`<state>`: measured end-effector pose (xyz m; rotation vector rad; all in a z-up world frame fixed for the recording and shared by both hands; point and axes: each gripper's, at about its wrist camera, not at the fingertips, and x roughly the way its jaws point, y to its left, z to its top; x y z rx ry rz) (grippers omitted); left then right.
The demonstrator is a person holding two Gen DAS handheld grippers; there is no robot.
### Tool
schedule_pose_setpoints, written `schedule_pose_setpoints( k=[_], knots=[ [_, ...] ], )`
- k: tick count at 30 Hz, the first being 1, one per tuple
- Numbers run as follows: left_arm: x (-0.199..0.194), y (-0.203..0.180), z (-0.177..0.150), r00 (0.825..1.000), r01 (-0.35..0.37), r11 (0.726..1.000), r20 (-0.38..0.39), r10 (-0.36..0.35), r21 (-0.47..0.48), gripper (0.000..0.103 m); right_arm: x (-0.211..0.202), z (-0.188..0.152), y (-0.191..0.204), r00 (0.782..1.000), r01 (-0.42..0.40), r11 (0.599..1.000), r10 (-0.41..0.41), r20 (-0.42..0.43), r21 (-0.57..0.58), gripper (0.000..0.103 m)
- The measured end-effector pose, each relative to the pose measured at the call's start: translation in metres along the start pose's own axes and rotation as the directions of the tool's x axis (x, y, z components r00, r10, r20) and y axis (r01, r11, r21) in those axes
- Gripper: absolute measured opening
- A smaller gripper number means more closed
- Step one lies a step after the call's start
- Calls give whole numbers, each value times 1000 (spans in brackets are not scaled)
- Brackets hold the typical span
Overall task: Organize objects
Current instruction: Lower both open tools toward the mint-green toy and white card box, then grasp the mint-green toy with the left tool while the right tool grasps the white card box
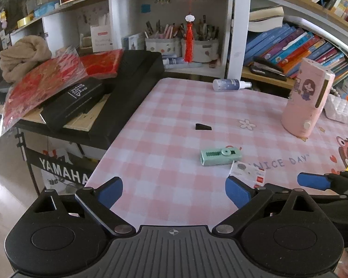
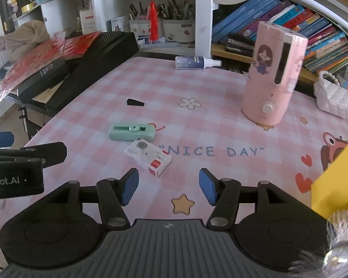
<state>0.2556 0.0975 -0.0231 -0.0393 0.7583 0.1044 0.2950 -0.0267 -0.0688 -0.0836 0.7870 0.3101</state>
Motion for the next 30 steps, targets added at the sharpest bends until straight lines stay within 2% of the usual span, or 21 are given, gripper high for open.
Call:
schedule_pose_setpoints(
  k=[6,16,20,21,22,25,30],
  knots=[
    [7,2,3,1000,-15,1000,-1,15,-27,97,18,5,5,1000,-8,1000,8,3,-4,64],
    [10,14,6,998,-62,996,-7,62,-57,97,55,13,19,1000,-4,999,5,-31,54,64],
    [11,18,7,997,-78,995,-11,78,-61,97,60,13,23,1000,-8,999,8,-13,44,64],
    [12,18,8,997,-79,995,-12,79,-59,97,62,13,24,1000,-6,999,6,-8,38,64],
    [13,18,8,997,-81,995,-13,80,-57,97,63,13,25,1000,1,1000,-1,-4,27,59],
    [16,16,10,997,-73,996,-13,73,-51,97,61,14,22,1000,10,1000,-10,1,6,58],
    [30,2,13,999,-27,999,-29,26,-40,97,27,15,-4,993,90,994,-95,69,67,58]
  ],
)
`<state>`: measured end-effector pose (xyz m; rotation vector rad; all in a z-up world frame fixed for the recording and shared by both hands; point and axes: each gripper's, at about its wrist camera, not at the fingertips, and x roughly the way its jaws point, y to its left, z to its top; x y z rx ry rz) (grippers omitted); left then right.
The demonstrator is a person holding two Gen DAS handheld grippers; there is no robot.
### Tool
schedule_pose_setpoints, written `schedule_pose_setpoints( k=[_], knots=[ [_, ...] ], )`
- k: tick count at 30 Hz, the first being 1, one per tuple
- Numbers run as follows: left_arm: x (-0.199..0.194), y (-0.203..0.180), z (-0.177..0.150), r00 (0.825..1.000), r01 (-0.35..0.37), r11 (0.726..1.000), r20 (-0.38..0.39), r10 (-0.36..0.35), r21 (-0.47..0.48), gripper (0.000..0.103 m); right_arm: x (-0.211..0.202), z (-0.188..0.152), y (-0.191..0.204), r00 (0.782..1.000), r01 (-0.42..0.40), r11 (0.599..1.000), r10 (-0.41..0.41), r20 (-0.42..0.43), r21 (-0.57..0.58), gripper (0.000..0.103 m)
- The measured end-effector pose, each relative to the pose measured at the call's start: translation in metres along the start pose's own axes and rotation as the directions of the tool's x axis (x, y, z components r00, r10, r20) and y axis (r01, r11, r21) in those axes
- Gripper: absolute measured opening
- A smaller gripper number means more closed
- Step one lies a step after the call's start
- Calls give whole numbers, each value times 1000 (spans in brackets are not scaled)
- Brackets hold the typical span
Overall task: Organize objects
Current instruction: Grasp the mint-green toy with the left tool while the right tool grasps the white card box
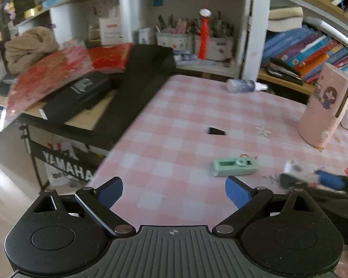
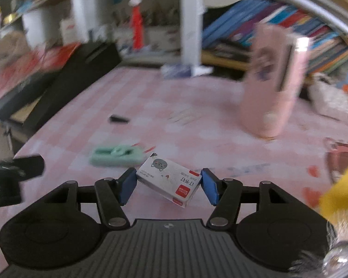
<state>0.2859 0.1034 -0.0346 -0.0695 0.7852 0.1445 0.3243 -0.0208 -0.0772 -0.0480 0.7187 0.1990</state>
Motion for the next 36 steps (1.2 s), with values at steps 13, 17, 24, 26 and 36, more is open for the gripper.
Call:
schedule_pose_setpoints(
  k=[13,17,24,26,36],
  knots=[
    [60,-71,6,999,42,996,-11,-41,77,93,-39,2,-48,994,61,998,-63,85,32,58],
    [72,-83,6,1000,-9,996,-12,10,93,88,-42,1,-50,995,39,999,-41,88,16,58],
    [81,-82,6,1000,23,998,-22,-22,57,69,-45,2,-51,995,27,1000,-27,97,1,58],
    [79,-81,6,999,30,998,-30,-29,61,68,-46,1,-52,995,29,1000,-29,93,6,58],
    [7,-49,3,995,89,994,43,-91,61,68,-57,-1,-48,997,-4,1000,3,82,16,58]
  ],
)
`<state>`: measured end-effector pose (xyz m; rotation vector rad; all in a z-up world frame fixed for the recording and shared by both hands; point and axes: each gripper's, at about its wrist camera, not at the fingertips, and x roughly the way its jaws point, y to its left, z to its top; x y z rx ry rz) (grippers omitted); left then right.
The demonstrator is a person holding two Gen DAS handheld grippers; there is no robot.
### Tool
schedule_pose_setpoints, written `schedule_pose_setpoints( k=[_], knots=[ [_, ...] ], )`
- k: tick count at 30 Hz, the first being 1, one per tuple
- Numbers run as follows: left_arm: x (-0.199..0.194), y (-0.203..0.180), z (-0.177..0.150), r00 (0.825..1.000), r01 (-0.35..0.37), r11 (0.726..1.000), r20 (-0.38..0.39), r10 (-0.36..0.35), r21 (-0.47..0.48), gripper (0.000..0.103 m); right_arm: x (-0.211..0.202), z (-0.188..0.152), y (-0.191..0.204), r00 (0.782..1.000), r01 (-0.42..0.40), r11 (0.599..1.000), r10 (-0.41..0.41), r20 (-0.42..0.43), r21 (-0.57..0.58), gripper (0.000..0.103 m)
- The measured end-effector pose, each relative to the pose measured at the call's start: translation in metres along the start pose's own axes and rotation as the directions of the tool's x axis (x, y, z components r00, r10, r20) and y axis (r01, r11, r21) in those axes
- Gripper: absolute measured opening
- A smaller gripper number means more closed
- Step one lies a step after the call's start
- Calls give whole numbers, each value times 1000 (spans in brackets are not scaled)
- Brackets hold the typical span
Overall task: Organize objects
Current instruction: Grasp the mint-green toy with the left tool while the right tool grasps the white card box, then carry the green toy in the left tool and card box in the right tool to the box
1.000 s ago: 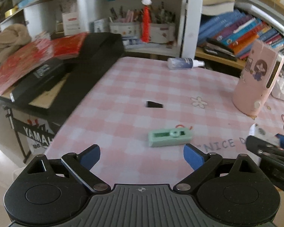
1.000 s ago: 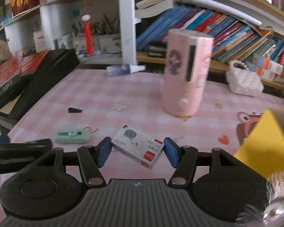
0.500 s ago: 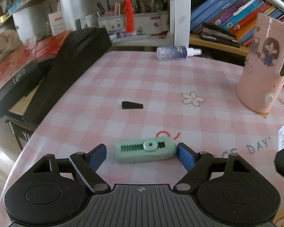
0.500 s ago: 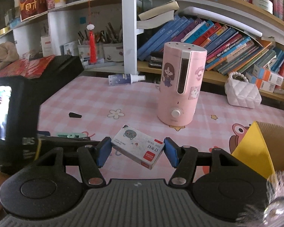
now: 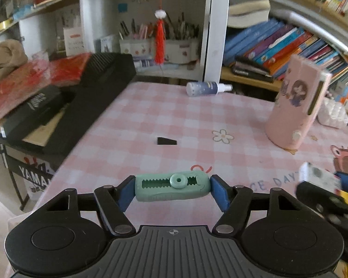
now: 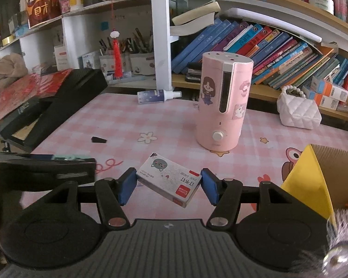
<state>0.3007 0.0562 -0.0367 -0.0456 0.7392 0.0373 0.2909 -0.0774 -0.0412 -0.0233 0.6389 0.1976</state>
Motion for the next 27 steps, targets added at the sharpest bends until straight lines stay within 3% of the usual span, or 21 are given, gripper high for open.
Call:
schedule_pose_setpoints(
  k=[12,27],
  knots=[
    [-87,25,-31,999,40,999,35,-39,-16,69,-41,-15,17,997,-66,997,64,-36,-37,58],
    [-148,44,-83,995,91,996,48,-91,2,69,-105,-55,58,997,-64,997,62,-45,-50,58]
  ],
)
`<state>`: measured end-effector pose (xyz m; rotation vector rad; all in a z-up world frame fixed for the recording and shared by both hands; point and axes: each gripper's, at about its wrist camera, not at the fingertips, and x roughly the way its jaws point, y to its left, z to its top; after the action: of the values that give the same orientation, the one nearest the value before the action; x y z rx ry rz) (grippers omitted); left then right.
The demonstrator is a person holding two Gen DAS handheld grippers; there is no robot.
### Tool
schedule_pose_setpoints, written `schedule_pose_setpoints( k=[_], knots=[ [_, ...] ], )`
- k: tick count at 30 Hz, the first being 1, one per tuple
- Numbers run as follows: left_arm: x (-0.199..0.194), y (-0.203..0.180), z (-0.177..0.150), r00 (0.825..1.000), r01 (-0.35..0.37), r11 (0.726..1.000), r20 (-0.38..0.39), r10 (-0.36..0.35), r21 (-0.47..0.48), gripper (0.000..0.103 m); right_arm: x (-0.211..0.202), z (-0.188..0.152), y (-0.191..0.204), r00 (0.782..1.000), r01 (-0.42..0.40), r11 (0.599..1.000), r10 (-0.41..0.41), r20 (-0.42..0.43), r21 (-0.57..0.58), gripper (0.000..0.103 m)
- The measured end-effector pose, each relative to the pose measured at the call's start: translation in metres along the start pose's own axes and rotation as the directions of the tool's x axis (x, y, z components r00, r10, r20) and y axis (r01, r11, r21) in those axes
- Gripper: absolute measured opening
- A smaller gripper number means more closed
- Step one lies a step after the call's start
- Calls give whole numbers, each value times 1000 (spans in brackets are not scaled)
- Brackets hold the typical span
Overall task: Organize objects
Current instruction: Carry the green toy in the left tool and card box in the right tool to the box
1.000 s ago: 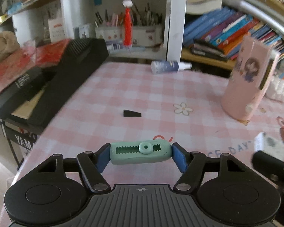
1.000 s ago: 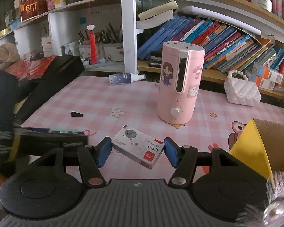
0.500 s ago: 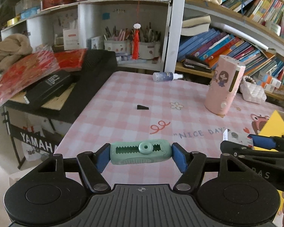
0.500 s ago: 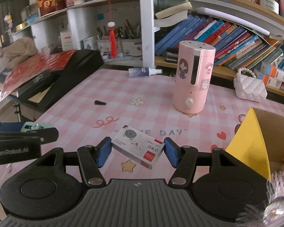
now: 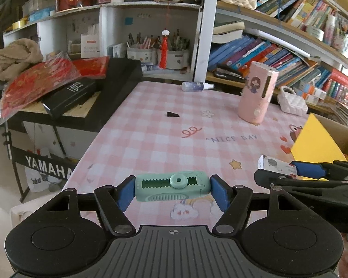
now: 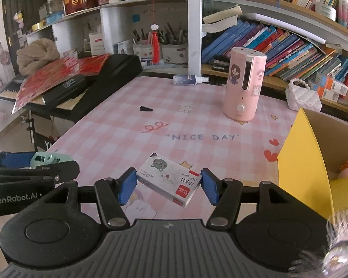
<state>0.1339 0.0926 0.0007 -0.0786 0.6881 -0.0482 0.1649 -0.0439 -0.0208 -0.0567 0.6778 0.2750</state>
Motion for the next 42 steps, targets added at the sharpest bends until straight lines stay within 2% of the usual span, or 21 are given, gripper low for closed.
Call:
schedule_pose_setpoints(
  k=[15,25,33,42],
  knots=[
    [-69,6,-59,999,37,999,-5,-37,30,69,-75,-62,27,999,42,998,-42,1,43,58],
    [-104,-14,-81,992,128,984,3,-129,125,69,-126,-104,19,993,119,978,-118,-15,172,58],
    [-109,-48,-88,971,239,951,-20,-239,196,69,-163,-130,-3,973,228,941,-227,-30,250,58],
    [-107,-96,-95,932,359,893,-63,-356,272,69,-197,-155,-34,937,344,880,-345,-56,327,58]
  ],
)
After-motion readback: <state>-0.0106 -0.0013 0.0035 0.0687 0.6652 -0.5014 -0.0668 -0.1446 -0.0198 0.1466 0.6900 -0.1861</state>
